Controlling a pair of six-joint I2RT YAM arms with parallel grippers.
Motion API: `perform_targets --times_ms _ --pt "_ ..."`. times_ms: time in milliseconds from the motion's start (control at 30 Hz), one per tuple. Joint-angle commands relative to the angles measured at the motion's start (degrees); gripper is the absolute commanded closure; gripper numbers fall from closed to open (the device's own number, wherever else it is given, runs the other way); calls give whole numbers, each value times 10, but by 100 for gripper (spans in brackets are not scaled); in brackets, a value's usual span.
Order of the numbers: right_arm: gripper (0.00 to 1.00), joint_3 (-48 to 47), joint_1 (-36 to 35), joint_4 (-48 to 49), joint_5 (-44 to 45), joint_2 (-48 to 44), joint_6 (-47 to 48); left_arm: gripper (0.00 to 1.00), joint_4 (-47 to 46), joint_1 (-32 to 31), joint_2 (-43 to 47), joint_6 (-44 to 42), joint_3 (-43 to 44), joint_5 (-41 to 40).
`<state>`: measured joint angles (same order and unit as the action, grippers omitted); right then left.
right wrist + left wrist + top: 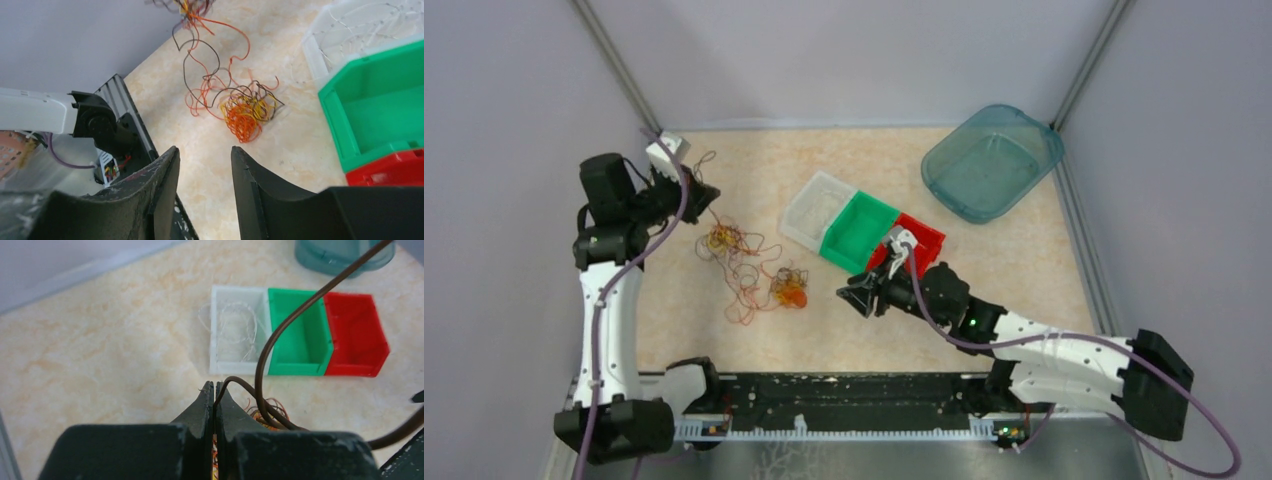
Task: Untangle the cables
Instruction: Untie the cable.
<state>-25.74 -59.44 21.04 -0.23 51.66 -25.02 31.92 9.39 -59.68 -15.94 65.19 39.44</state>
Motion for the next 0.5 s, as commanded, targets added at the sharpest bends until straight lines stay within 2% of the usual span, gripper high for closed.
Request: perform_targets --times_ms 0,100,233,467 --pt "56 -66 5 99 -48 69 12 100 12 1 3 53 135 80" --pt "56 -86 5 151 -94 130 25 100 31 1 -12 74 199 97" --pt "56 -125 -2 191 -137 223 43 100 23 1 -6 115 214 119" --pt "56 -193 -46 194 -153 333 101 100 0 1 -4 164 259 113"
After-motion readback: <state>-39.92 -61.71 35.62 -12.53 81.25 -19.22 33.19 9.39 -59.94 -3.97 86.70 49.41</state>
